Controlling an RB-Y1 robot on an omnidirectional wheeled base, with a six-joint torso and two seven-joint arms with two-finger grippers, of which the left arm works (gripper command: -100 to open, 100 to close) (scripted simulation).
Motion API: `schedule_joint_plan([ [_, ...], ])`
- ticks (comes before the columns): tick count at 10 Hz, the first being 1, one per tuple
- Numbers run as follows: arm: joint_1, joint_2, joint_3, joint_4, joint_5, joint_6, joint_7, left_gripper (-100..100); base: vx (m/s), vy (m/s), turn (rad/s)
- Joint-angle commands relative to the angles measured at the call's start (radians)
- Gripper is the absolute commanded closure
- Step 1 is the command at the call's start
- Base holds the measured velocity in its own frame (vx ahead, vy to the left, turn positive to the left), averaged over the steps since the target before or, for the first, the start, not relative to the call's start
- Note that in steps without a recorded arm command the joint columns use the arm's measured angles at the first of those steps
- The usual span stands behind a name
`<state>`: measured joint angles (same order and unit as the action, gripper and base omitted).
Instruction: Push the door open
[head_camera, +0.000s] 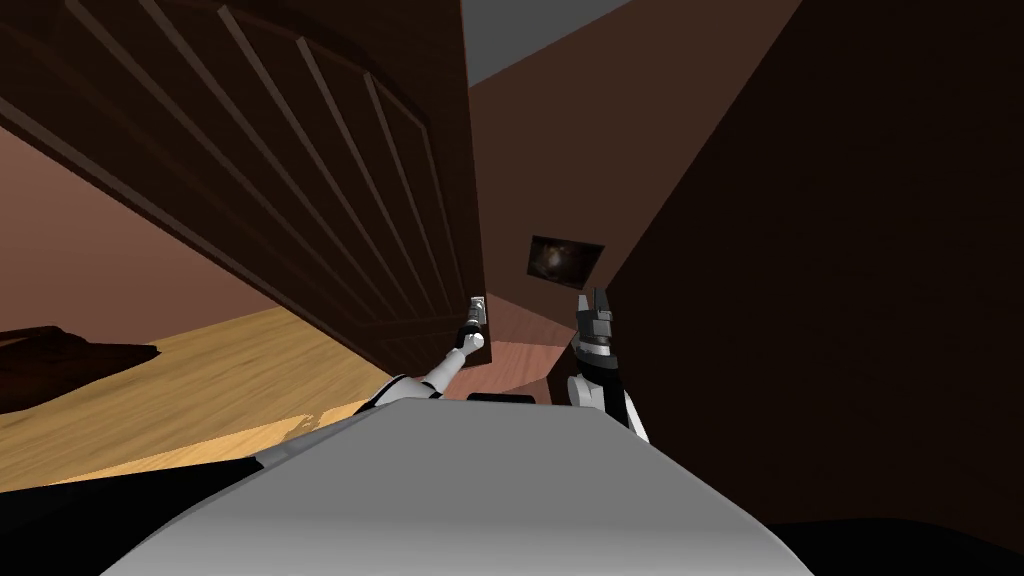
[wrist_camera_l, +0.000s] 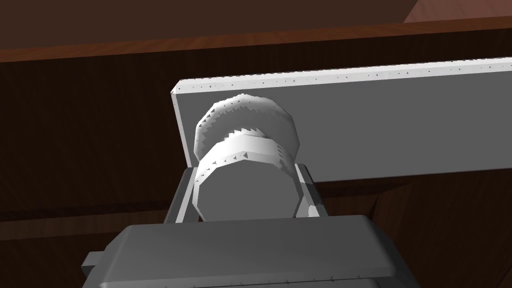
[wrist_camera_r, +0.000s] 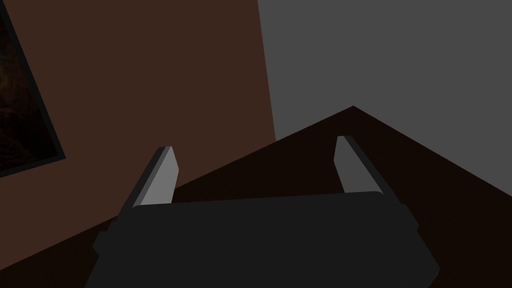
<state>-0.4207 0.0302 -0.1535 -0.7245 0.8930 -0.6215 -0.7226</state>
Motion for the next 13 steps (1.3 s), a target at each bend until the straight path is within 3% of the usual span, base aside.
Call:
schedule_joint_plan([
  [1,-0.013,0.008,0.015,0.0,0.026,-0.029,-0.027,100,0.126,0.006,-0.041],
  [4,-0.016,0.008,0.019,0.004,0.042,-0.041,-0.039,100,0.063,0.005,-0.026],
  [5,-0.019,0.008,0.023,0.008,0.057,-0.054,-0.052,100,0.042,0.006,-0.04],
  [6,-0.026,0.004,0.032,0.017,0.089,-0.08,-0.079,100,0.094,0.001,-0.094],
  [7,-0.026,0.004,0.032,0.017,0.089,-0.08,-0.079,100,0.082,0.008,-0.03],
  [8,-0.029,0.001,0.036,0.021,0.105,-0.093,-0.092,100,0.076,0.013,-0.034],
  [9,-0.036,-0.009,0.044,0.029,0.136,-0.118,-0.118,100,0.122,0.008,-0.083],
  [11,-0.039,-0.015,0.048,0.033,0.15,-0.13,-0.13,100,0.114,0.023,-0.04],
  [13,-0.047,-0.037,0.058,0.044,0.19,-0.162,-0.163,100,0.104,0.027,-0.048],
])
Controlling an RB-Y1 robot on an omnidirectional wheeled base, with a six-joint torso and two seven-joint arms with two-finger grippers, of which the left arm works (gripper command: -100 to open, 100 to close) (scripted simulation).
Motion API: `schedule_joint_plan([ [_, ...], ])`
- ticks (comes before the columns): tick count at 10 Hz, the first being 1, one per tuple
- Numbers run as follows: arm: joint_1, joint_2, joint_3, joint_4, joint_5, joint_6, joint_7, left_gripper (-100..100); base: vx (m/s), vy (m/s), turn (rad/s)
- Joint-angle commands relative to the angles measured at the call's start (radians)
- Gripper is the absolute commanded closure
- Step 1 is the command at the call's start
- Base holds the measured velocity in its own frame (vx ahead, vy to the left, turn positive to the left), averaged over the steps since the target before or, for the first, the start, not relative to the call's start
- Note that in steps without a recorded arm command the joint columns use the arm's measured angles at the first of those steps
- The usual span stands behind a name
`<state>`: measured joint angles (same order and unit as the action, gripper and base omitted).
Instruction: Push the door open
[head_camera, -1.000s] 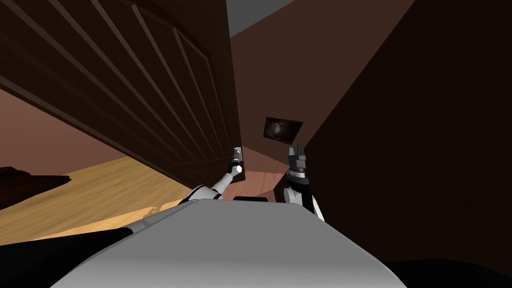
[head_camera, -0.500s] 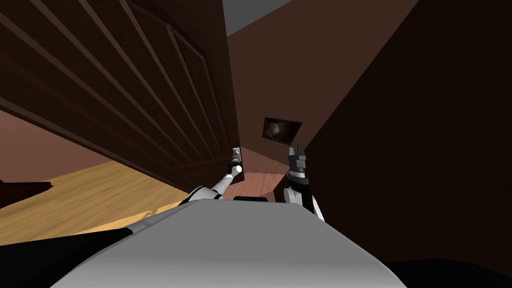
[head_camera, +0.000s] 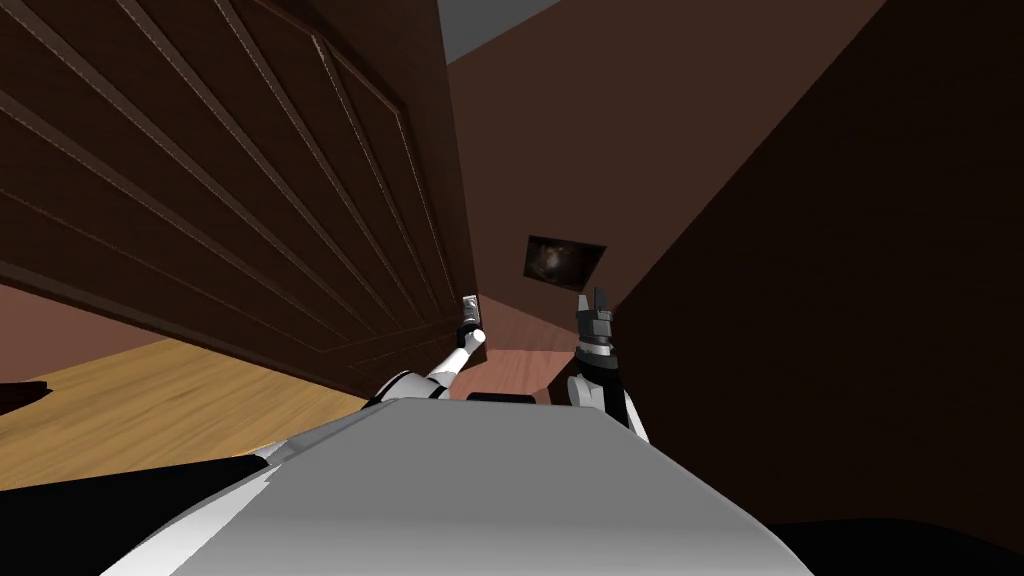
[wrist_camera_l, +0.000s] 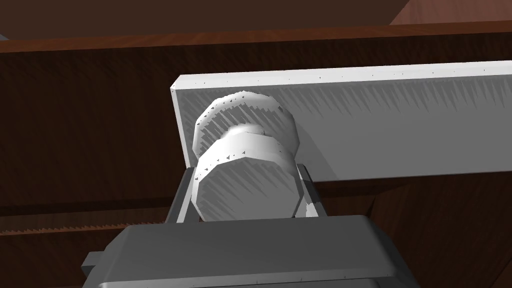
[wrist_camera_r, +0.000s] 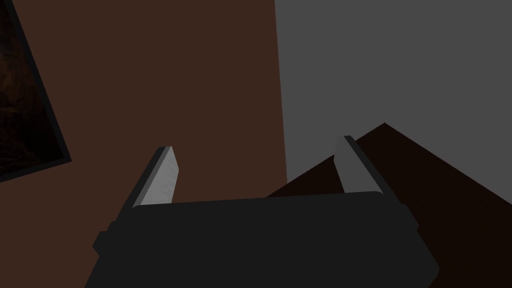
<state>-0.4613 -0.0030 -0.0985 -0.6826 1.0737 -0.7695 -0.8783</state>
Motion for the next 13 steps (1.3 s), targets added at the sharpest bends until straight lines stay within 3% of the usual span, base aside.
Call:
schedule_joint_plan([
  [1,-0.011,-0.019,0.009,0.008,0.03,-0.031,-0.025,100,0.108,0.022,-0.046],
  [2,-0.016,-0.038,0.014,0.013,0.051,-0.048,-0.042,100,0.101,0.034,-0.046],
  [3,-0.003,-0.025,0.014,0.004,0.039,-0.033,-0.034,100,0.041,0.022,-0.006],
  [4,-0.001,0.003,0.019,0.0,0.063,-0.062,-0.055,100,0.093,0.034,-0.03],
  [5,-0.001,0.013,0.021,-0.002,0.074,-0.075,-0.064,100,0.165,0.045,-0.025],
  [6,0.0,0.021,0.023,-0.005,0.086,-0.089,-0.073,100,0.186,0.042,-0.027],
  [9,0.001,0.024,0.024,-0.006,0.093,-0.097,-0.078,100,0.105,0.031,0.017],
  [10,0.003,0.027,0.028,-0.009,0.113,-0.121,-0.093,100,0.09,0.026,0.042],
  [11,-0.008,0.037,0.007,0.007,0.137,-0.147,-0.089,-100,0.01,0.038,-0.196],
  [13,-0.011,0.044,-0.011,0.009,0.174,-0.187,-0.102,-100,-0.092,0.037,-0.169],
])
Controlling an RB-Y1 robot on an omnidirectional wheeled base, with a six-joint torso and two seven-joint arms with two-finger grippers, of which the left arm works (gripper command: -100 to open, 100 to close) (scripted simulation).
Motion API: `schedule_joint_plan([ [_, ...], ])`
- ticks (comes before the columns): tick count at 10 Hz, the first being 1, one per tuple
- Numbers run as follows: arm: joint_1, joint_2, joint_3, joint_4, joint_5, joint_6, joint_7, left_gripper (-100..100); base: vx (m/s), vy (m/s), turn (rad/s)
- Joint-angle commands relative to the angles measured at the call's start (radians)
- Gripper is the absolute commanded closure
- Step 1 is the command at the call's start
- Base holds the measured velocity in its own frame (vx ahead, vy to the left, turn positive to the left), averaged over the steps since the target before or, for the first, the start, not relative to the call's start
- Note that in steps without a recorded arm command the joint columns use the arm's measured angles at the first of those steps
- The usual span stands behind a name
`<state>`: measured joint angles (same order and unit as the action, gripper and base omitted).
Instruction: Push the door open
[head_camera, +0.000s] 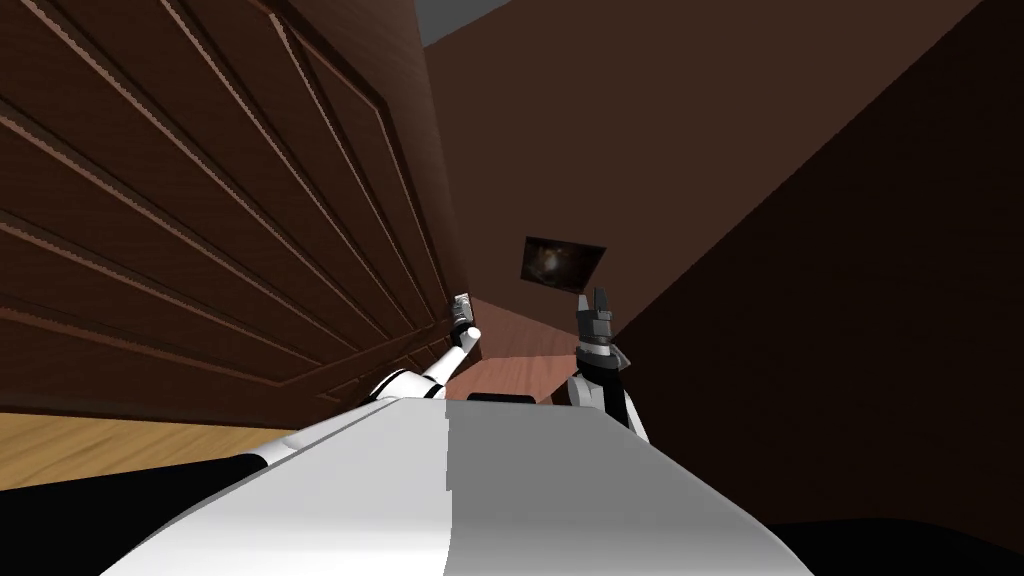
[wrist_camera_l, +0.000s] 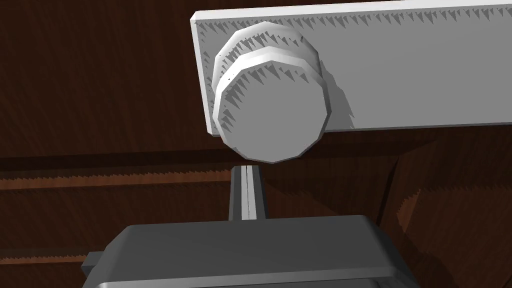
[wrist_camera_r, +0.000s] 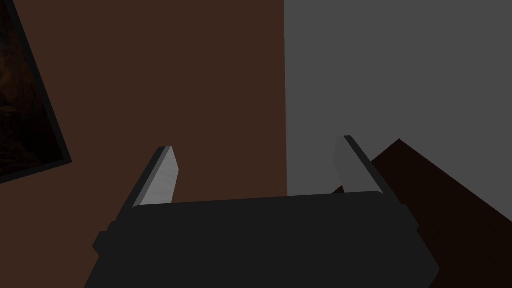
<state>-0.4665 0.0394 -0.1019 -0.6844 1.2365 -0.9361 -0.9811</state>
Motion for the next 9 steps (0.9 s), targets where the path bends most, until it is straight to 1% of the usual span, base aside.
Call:
schedule_joint_plan([
  [1,-0.007,0.004,-0.018,0.012,0.032,-0.043,-0.006,-100,-0.082,0.033,-0.155],
  [3,-0.011,0.004,-0.042,0.016,0.08,-0.095,-0.022,-100,-0.071,0.028,-0.187],
  [5,-0.014,0.0,-0.066,0.019,0.131,-0.151,-0.04,-100,-0.081,0.032,-0.192],
  [7,-0.018,-0.012,-0.091,0.023,0.182,-0.206,-0.057,-100,-0.079,0.026,-0.194],
  [9,-0.022,-0.029,-0.114,0.026,0.229,-0.257,-0.073,-100,-0.085,0.001,-0.206],
])
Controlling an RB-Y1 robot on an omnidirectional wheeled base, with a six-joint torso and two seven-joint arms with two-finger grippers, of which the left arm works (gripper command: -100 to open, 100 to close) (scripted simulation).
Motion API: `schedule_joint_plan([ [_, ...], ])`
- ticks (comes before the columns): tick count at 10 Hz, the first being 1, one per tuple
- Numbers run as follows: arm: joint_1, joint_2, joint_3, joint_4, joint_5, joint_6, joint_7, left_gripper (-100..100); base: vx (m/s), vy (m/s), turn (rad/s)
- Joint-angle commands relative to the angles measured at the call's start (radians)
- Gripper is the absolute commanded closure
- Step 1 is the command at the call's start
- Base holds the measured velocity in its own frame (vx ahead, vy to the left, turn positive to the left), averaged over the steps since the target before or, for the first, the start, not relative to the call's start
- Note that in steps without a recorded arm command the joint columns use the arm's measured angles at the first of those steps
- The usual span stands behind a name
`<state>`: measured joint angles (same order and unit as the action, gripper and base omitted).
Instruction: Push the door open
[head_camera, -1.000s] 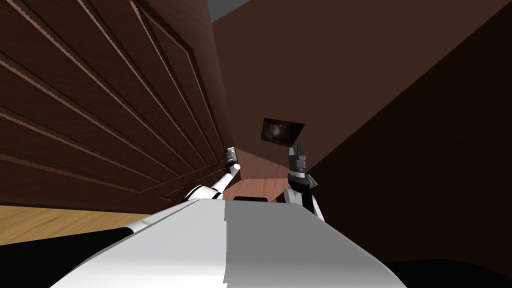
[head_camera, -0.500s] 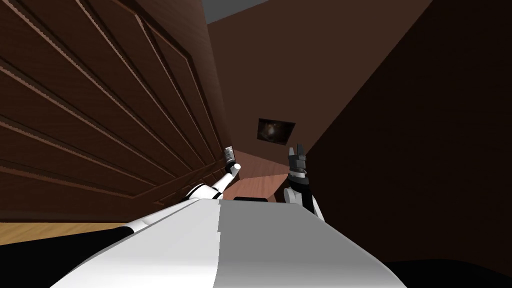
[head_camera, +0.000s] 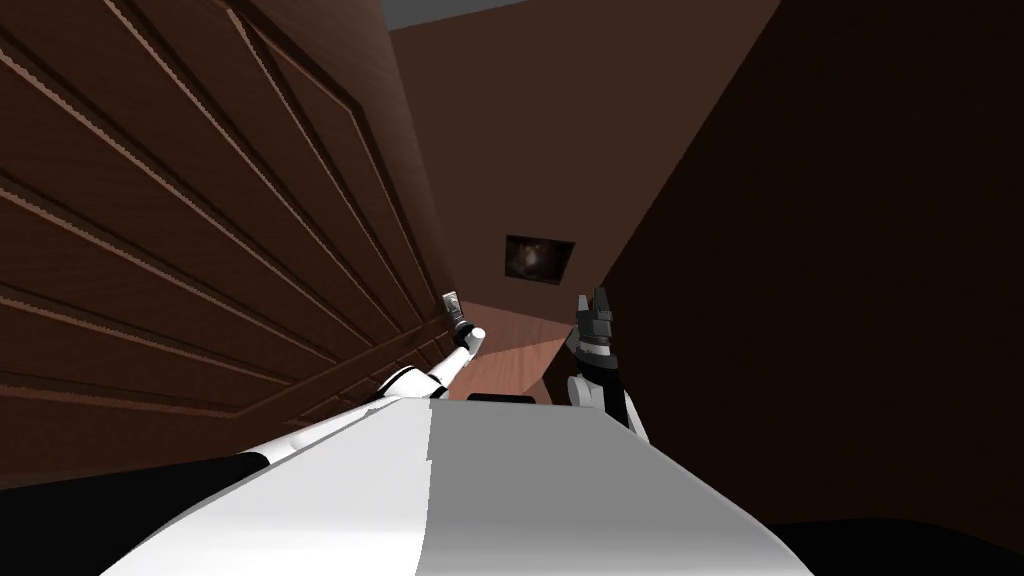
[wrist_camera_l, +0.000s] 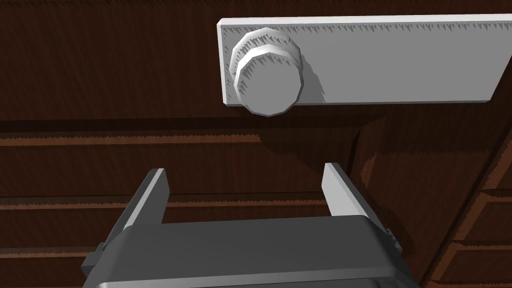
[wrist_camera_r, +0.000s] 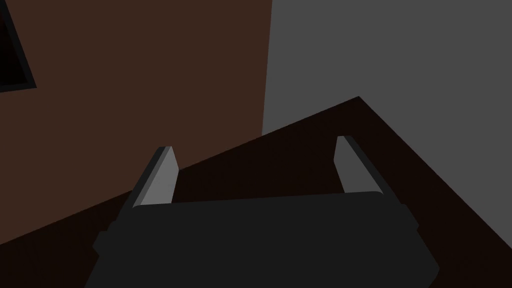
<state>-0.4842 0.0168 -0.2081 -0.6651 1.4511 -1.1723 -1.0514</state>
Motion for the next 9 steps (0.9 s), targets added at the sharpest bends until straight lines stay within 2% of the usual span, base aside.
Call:
schedule_joint_plan([
  [1,-0.006,-0.016,-0.018,0.009,0.036,-0.044,-0.009,-100,-0.078,-0.014,-0.17],
  [5,-0.01,-0.057,-0.049,0.013,0.099,-0.112,-0.031,-100,-0.049,-0.038,-0.147],
  [6,-0.015,-0.049,-0.043,0.018,0.09,-0.1,-0.026,-100,-0.018,-0.028,-0.027],
  [7,-0.015,-0.02,-0.039,0.02,0.089,-0.095,-0.023,-100,0.037,0.103,0.063],
  [9,-0.016,0.007,-0.032,0.023,0.084,-0.082,-0.017,-100,0.097,0.156,0.018],
])
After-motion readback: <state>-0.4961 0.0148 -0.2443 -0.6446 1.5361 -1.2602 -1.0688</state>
